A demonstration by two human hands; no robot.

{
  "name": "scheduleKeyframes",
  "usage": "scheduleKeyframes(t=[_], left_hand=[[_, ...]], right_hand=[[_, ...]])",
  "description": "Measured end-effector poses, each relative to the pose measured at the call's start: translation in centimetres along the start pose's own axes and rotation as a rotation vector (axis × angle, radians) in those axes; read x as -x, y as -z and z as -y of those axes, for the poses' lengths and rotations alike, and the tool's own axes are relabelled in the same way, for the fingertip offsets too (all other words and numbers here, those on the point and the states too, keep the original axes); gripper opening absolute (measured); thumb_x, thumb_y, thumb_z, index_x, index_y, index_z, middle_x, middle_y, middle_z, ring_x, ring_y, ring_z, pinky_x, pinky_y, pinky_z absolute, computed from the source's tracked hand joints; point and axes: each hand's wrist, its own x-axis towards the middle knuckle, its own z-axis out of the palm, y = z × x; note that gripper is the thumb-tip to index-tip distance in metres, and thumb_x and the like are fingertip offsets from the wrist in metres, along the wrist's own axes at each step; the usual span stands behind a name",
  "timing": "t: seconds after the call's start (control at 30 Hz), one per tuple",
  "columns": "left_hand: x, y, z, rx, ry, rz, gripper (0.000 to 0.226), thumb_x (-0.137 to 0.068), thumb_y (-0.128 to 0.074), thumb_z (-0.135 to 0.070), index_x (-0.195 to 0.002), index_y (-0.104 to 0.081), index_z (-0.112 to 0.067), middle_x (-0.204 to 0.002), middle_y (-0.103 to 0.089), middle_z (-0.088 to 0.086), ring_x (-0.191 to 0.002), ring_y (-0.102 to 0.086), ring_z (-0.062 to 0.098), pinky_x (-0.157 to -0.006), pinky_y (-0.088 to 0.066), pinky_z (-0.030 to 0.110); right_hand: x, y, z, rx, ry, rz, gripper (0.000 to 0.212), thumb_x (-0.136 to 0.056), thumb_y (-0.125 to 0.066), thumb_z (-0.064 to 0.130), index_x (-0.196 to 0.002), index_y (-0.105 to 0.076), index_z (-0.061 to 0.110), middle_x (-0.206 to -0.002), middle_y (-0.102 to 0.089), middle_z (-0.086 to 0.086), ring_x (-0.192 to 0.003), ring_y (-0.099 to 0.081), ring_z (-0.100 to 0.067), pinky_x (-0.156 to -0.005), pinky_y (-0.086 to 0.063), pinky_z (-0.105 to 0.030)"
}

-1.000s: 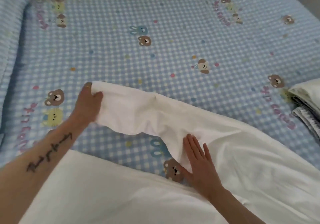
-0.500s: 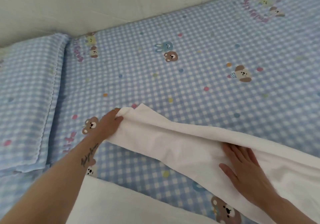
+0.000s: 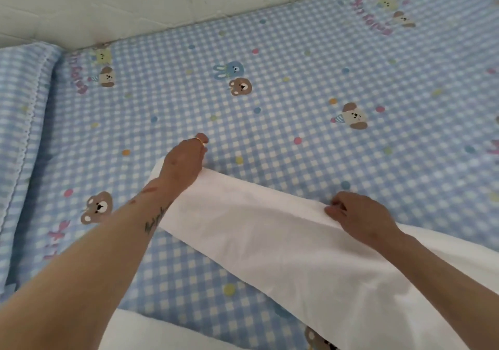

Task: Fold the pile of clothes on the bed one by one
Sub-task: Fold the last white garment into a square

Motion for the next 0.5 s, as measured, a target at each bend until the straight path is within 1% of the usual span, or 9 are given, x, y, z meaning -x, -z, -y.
scheduleKeyframes(t=[0.03, 0.1, 0.13, 0.17, 0.27, 0.33, 0.37, 0.43, 0.5], left_hand=[[-0.7, -0.3, -0.3, -0.131, -0.061, 0.223, 0.036, -0.097, -0.045, -0.020, -0.133, -0.046, -0.021, -0.131, -0.052, 0.011, -0.120, -0.049, 0.029, -0.097, -0.038, 0.035], [-1.2, -1.3, -0.9, -0.451, -0.118, 0.586, 0.067, -0.091, -0.053, -0.026, -0.149, -0.018, -0.026, -0.152, -0.025, 0.011, -0.140, -0.025, 0.028, -0.114, -0.021, 0.041], [-0.8, -1.8, -1.1, -0.569, -0.144, 0.665, 0.079, -0.089, -0.055, -0.031, -0.151, -0.006, -0.027, -0.156, -0.011, 0.011, -0.144, -0.014, 0.028, -0.117, -0.015, 0.043], [-0.1, -2.1, -1.4, -0.654, -0.164, 0.680, 0.084, -0.088, -0.055, -0.035, -0.151, 0.000, -0.026, -0.157, -0.006, 0.011, -0.143, -0.015, 0.029, -0.116, -0.018, 0.045], [1.8, -2.0, -1.2, -0.814, -0.314, 0.620, 0.057, -0.095, -0.046, -0.031, -0.145, -0.021, -0.025, -0.139, -0.038, 0.005, -0.119, -0.047, 0.025, -0.094, -0.038, 0.034], [1.5, -0.6, -0.7, -0.876, -0.422, 0.607, 0.038, -0.099, -0.037, -0.024, -0.136, -0.036, -0.026, -0.126, -0.053, -0.002, -0.110, -0.053, 0.020, -0.094, -0.037, 0.031], [0.5, 0.6, -0.7, -0.863, -0.400, 0.572, 0.035, -0.099, -0.034, -0.023, -0.134, -0.039, -0.026, -0.125, -0.055, -0.004, -0.111, -0.052, 0.018, -0.096, -0.035, 0.029], [-3.1, 2.6, -1.8, -0.861, -0.340, 0.343, 0.030, -0.098, -0.037, -0.021, -0.128, -0.044, -0.022, -0.124, -0.055, -0.001, -0.113, -0.050, 0.020, -0.092, -0.034, 0.031], [-6.7, 3.2, -2.9, -0.876, -0.203, 0.079, 0.033, -0.091, -0.047, -0.010, -0.124, -0.046, -0.011, -0.122, -0.052, 0.010, -0.114, -0.046, 0.029, -0.092, -0.034, 0.038]], right_hand=[[-0.1, 0.3, -0.3, 0.004, 0.019, 0.069, 0.025, -0.090, -0.050, 0.052, -0.095, -0.053, 0.028, -0.091, -0.058, 0.007, -0.086, -0.055, -0.014, -0.072, -0.040, -0.030], [-0.4, 0.8, -0.8, 0.039, 0.039, 0.183, 0.031, -0.083, -0.056, 0.059, -0.091, -0.048, 0.031, -0.087, -0.057, 0.012, -0.082, -0.054, -0.011, -0.072, -0.040, -0.028], [-0.6, 1.1, -1.1, 0.027, 0.053, 0.221, 0.030, -0.081, -0.060, 0.057, -0.088, -0.049, 0.030, -0.085, -0.057, 0.012, -0.082, -0.054, -0.011, -0.072, -0.042, -0.027], [-0.7, 1.3, -1.3, -0.026, 0.079, 0.243, 0.025, -0.082, -0.063, 0.052, -0.083, -0.051, 0.030, -0.082, -0.056, 0.012, -0.081, -0.054, -0.011, -0.072, -0.042, -0.026], [-1.1, 1.8, -1.7, -0.170, 0.178, 0.183, 0.023, -0.087, -0.063, 0.036, -0.070, -0.048, 0.032, -0.073, -0.054, 0.013, -0.077, -0.054, -0.012, -0.067, -0.039, -0.025], [-1.3, 1.8, -1.7, -0.206, 0.173, 0.040, 0.020, -0.091, -0.057, 0.034, -0.074, -0.048, 0.031, -0.073, -0.056, 0.012, -0.077, -0.055, -0.015, -0.067, -0.040, -0.031], [-1.5, 1.8, -1.6, -0.204, 0.160, -0.041, 0.019, -0.093, -0.055, 0.034, -0.076, -0.047, 0.031, -0.073, -0.056, 0.011, -0.075, -0.055, -0.017, -0.066, -0.039, -0.032], [-2.5, 1.9, -1.8, -0.201, 0.105, -0.163, 0.016, -0.095, -0.051, 0.034, -0.080, -0.047, 0.028, -0.074, -0.058, 0.006, -0.073, -0.054, -0.020, -0.063, -0.036, -0.032], [-4.0, 2.5, -2.0, -0.213, 0.013, -0.180, 0.014, -0.096, -0.048, 0.031, -0.088, -0.051, 0.020, -0.082, -0.062, -0.002, -0.080, -0.057, -0.026, -0.067, -0.040, -0.034]])
